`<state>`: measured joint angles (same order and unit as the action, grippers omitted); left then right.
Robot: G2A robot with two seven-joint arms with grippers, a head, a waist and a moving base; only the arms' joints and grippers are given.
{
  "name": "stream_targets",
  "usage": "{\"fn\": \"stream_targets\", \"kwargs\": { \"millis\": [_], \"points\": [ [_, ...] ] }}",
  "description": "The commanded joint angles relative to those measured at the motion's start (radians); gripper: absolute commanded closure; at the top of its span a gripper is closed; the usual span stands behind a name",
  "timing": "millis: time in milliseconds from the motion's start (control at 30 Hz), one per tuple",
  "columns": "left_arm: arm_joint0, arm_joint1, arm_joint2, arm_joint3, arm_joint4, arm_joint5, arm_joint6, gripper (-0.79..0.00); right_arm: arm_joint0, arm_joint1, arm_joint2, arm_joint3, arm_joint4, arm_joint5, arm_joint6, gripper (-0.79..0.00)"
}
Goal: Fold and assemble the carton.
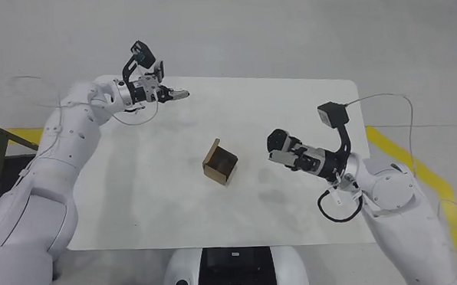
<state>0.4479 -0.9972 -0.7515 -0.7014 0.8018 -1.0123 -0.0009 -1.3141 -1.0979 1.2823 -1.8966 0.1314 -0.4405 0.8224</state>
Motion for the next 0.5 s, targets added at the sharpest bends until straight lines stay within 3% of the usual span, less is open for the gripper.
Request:
{"fn": "stream_targets", "kwargs": {
  "millis": [0,467],
  "points": [
    [0.011,0.018,-0.010,-0.035,-0.026,0.000,-0.018,-0.785,0.025,-0.001,-0.017,0.005,-0.045,-0.003,0.008,0.000],
    [0.011,0.018,-0.010,-0.035,-0.026,0.000,-0.018,-0.785,0.268,-0.020,-0.268,0.035,-0.464,0.158,0.222,0.000]
  ]
}}
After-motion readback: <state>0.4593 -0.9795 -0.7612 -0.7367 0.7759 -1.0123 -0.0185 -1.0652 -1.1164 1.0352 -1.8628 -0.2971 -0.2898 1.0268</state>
